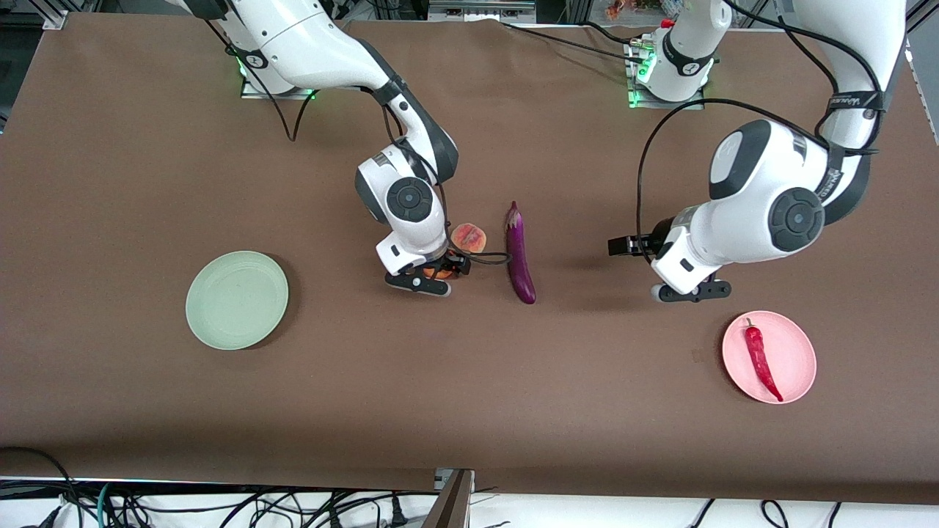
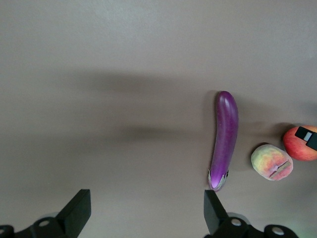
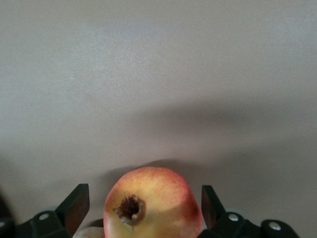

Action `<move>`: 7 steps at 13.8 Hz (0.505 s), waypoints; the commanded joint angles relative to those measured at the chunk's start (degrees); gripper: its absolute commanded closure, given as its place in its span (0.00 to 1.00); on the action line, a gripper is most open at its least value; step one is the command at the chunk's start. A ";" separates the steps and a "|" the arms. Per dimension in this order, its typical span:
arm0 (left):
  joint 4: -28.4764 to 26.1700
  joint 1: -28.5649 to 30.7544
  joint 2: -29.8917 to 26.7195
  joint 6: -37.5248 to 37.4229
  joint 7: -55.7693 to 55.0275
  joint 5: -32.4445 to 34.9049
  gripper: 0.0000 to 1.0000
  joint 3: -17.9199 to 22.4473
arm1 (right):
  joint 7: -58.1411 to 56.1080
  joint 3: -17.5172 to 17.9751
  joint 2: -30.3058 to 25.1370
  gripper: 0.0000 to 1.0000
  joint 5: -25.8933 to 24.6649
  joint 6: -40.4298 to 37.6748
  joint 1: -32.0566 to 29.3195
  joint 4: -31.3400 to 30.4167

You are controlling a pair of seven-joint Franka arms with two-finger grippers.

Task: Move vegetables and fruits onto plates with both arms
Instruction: 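Carry the pomegranate to the green plate while the left gripper grasps the eggplant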

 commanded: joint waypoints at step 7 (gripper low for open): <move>-5.99 -3.13 0.28 6.32 -3.47 -1.38 0.00 -0.30 | -0.01 0.08 1.71 0.00 0.99 -1.88 1.02 0.62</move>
